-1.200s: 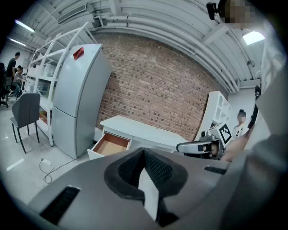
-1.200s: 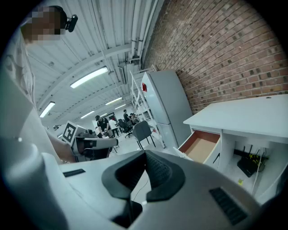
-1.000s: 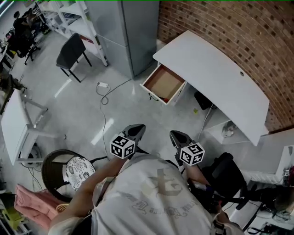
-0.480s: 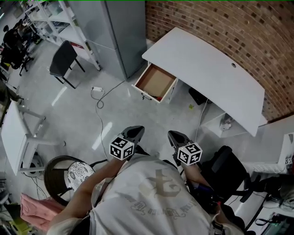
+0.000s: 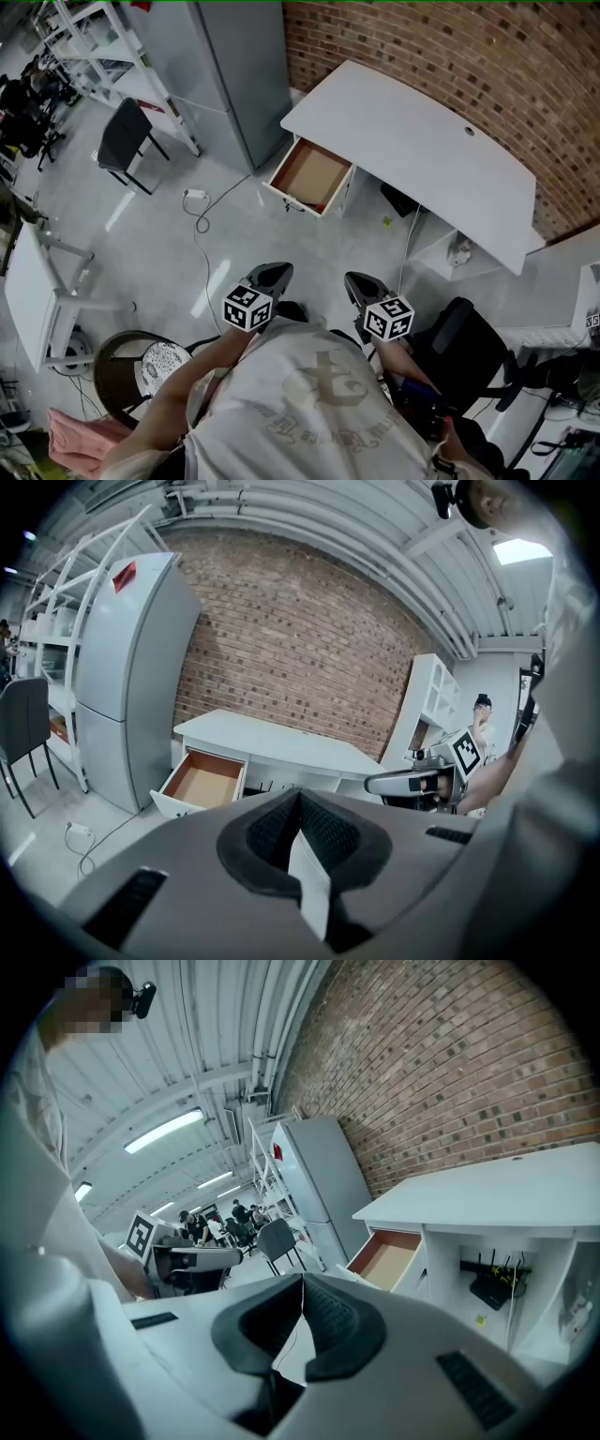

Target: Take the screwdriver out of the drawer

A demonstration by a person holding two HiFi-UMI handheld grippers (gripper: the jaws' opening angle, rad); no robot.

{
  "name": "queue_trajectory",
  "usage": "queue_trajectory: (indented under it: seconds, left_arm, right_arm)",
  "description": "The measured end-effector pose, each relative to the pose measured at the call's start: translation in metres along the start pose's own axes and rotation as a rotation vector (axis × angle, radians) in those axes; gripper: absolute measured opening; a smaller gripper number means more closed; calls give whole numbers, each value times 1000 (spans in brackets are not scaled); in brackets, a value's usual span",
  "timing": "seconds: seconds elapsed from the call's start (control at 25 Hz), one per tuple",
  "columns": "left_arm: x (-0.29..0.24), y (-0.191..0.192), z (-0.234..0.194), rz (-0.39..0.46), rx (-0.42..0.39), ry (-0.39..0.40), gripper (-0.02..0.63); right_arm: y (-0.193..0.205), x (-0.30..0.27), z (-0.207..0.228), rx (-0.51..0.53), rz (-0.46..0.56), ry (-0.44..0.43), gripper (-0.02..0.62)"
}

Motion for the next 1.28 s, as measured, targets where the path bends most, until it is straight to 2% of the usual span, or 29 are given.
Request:
queue_trajectory:
  seconds: [0.16, 0.68, 1.28]
  left_arm:
    - [-4, -2, -2, -7, -1, -4, 21]
    - [-40, -16, 8, -32, -43, 64, 21]
    - [-57, -34, -8, -15, -45, 51, 21]
  right_arm:
    - [-5, -2, 7, -19, 22, 12, 23]
    - [-16, 14, 36, -55, 66, 71, 23]
    - [-23, 20, 55, -52, 85, 117, 23]
Point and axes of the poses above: the fingertips, and each gripper's own axes: x backward along the fingers, z to its right, y out of its underside, the point moved 5 cm from there along x, backward along the fingers, and after that the axes turned 8 degrees about y, right-handed, at the moved point
